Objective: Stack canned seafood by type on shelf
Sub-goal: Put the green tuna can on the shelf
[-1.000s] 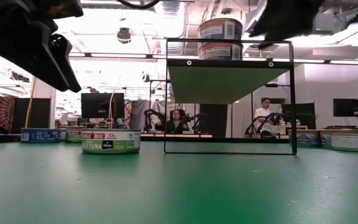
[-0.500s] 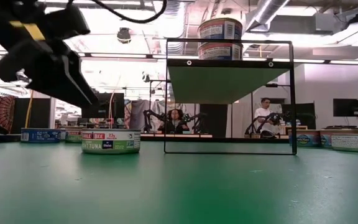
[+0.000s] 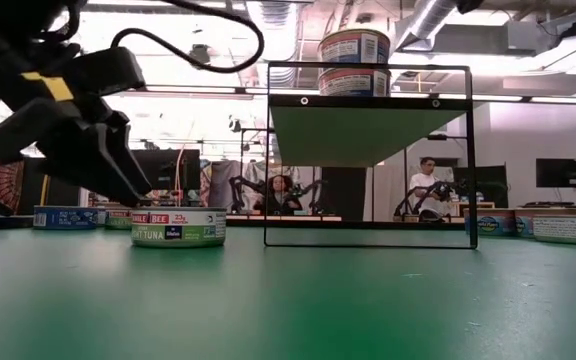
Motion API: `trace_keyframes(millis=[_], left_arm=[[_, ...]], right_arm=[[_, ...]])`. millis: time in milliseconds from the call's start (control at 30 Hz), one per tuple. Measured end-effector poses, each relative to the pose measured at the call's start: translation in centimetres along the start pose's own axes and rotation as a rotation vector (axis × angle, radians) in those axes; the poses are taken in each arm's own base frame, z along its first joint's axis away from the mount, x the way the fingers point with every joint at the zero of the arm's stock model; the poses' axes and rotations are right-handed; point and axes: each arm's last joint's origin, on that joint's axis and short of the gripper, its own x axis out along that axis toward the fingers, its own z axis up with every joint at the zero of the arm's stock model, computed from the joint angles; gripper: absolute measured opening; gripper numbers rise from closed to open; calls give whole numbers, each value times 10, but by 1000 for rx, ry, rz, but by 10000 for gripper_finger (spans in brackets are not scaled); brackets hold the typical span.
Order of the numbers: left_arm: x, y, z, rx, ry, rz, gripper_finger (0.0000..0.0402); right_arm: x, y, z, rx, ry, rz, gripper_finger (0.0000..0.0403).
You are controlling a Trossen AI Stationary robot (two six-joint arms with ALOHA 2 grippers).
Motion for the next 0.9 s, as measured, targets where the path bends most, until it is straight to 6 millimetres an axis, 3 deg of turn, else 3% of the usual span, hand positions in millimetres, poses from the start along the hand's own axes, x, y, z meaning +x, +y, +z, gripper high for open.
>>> trace_keyframes(millis=[200, 433, 900], left_arm=[[-2, -3, 9, -11, -75, 25, 254], [13, -15, -1, 14, -17, -26, 254], [2, -28, -14, 69, 5, -45, 254]], right_arm=[[-1, -1, 4, 22, -17, 6, 286], [-2, 0, 5, 27, -21, 10, 286], [-2, 0, 4, 45, -18, 15, 286]])
